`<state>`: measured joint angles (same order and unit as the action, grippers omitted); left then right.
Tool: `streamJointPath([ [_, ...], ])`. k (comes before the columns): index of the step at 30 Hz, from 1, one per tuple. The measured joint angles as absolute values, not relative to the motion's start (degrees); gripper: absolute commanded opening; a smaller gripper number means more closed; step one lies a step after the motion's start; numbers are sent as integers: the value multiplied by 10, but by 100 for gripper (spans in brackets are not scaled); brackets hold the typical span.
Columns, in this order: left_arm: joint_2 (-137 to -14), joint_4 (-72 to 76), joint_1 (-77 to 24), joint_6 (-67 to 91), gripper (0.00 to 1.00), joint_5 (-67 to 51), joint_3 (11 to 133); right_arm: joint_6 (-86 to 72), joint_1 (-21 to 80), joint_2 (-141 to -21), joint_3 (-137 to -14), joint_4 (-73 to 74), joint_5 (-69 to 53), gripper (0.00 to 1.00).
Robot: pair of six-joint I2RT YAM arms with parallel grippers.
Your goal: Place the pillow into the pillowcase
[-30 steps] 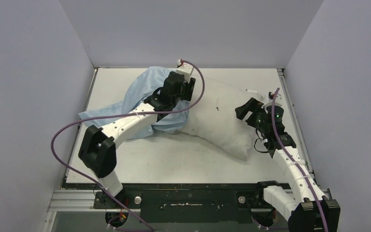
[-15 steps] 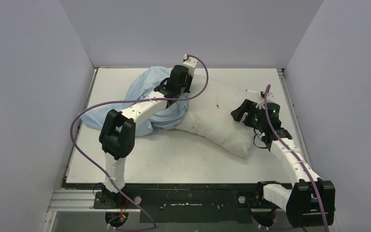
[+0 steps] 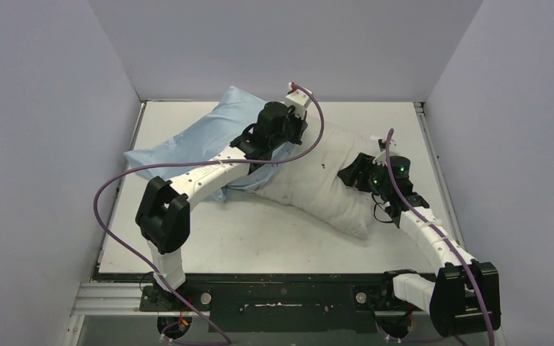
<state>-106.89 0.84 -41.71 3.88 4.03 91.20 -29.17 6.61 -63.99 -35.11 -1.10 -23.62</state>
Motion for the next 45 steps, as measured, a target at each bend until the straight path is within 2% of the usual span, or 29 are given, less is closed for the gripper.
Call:
streamJointPath([
  [11,-1049,116,-422,120,0,-57,827,-307,72,-639,-332,-36,-229,56],
  [17,-1062,134,-416,134,37,-112,824,-338,74,-631,-314,-48,-199,67],
  [19,-1060,131,-412,131,45,-113,823,-348,76,-617,-309,-46,-189,73],
  [21,-1047,128,-410,124,49,-107,809,-355,76,-602,-309,-39,-182,78],
  [30,-910,-3,-420,49,55,-32,733,-359,76,-526,-313,44,-157,85],
  [38,-779,-56,-420,37,58,29,581,-359,80,-466,-312,133,-163,86],
  [45,-756,-86,-420,39,60,90,482,-355,80,-435,-303,189,-181,87],
])
